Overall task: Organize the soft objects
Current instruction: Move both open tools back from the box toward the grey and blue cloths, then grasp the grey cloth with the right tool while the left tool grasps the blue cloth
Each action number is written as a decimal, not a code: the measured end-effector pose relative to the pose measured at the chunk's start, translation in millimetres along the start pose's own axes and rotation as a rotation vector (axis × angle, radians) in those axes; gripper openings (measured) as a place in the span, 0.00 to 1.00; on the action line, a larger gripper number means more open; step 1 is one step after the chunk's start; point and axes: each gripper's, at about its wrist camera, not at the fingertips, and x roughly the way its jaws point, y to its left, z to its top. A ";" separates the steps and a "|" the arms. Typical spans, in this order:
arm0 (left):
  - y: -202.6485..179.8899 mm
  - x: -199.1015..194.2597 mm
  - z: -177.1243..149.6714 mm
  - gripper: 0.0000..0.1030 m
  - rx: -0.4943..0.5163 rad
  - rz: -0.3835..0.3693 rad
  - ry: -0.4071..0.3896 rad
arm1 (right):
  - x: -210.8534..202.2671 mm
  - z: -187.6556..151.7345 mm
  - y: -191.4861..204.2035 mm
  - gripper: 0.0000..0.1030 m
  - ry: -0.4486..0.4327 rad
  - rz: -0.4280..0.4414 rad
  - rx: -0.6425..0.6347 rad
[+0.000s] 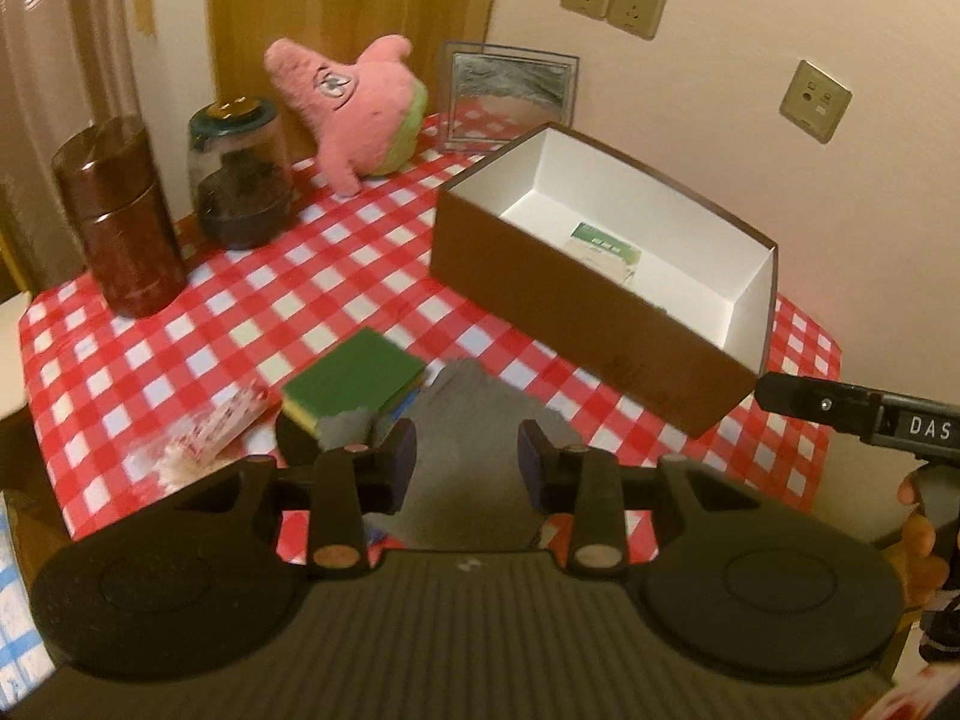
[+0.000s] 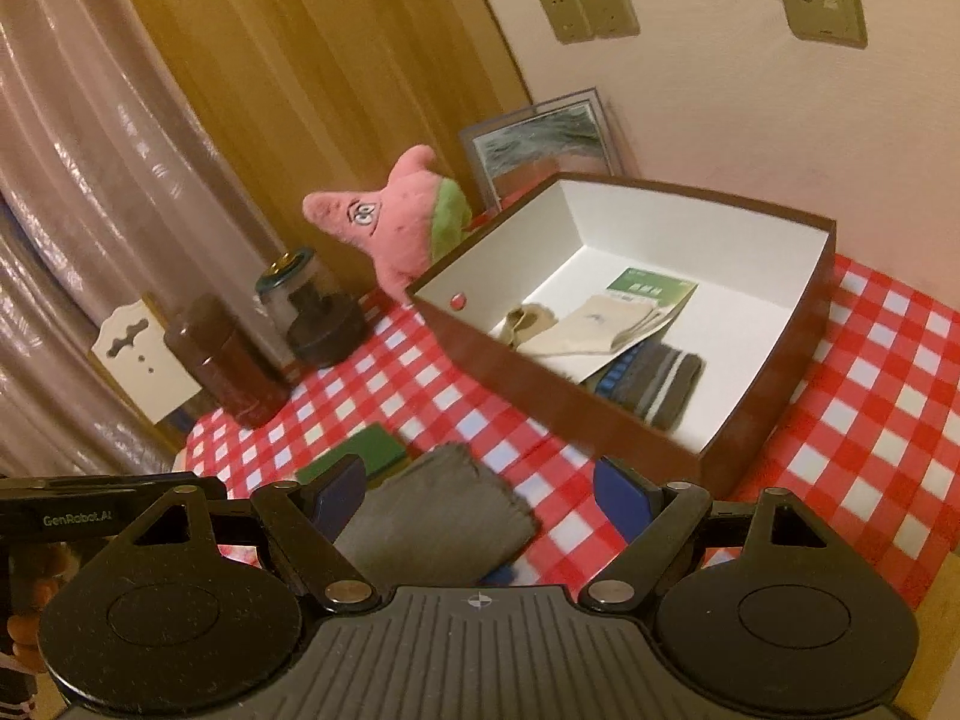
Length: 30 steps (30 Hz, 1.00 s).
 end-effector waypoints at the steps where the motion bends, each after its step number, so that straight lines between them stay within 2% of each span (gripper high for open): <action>1: 3.1 -1.9 -3.1 0.33 -0.004 0.003 0.002 | 0.4 -2.9 2.7 0.81 0.004 0.005 0.000; 17: 67.4 -8.5 -72.1 0.33 -0.108 0.081 0.091 | 43.7 -59.4 48.3 0.81 0.141 0.047 -0.060; 24: 82.0 -5.9 -89.6 0.33 -0.142 0.077 0.100 | 68.2 -81.4 66.6 0.81 0.182 0.041 -0.136; 30: 88.9 7.4 -98.3 0.33 -0.151 0.067 0.114 | 88.9 -97.4 84.2 0.81 0.202 0.013 -0.259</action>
